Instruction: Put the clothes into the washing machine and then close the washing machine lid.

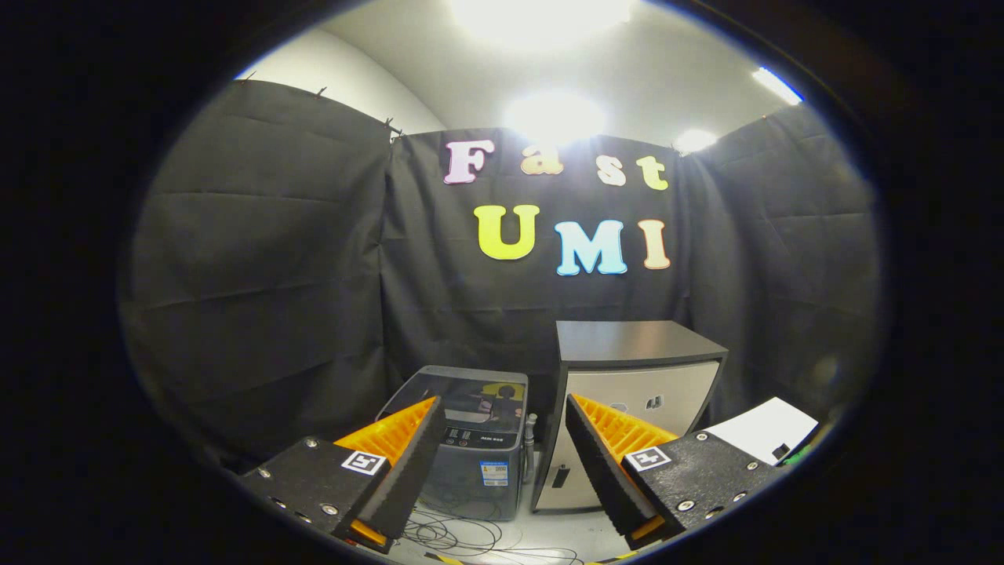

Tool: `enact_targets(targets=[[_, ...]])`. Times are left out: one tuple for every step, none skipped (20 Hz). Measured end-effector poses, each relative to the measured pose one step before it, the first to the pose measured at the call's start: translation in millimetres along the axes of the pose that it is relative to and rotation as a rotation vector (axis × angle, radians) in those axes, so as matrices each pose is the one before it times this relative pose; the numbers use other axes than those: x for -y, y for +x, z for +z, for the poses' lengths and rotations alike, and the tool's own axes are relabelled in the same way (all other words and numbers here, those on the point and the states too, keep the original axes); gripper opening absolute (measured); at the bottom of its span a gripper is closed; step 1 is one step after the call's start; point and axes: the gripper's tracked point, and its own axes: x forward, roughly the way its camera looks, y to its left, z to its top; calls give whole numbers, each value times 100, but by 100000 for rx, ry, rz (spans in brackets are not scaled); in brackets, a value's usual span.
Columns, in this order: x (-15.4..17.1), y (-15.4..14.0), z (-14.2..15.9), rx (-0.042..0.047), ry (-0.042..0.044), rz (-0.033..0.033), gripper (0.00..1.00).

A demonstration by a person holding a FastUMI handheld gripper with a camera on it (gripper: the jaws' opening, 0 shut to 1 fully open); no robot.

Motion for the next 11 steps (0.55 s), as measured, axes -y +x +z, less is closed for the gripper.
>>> enact_targets(targets=[[44,-731,-103,-48,-290,-190,95],[-92,-638,-95,89,261,170,95],[-120,-448,-45,254,777,55,95],[-7,-450,23,360,1065,-38,95],[-54,-508,-5,336,1164,-136,95],[48,-446,92,255,919,-166,95],[14,-277,9,206,558,-116,95],[97,-264,66,165,226,-235,95],[99,-91,-10,-8,-3,-265,95],[66,-64,-92,-243,-183,-198,95],[97,-55,-109,-139,-248,-181,95]])
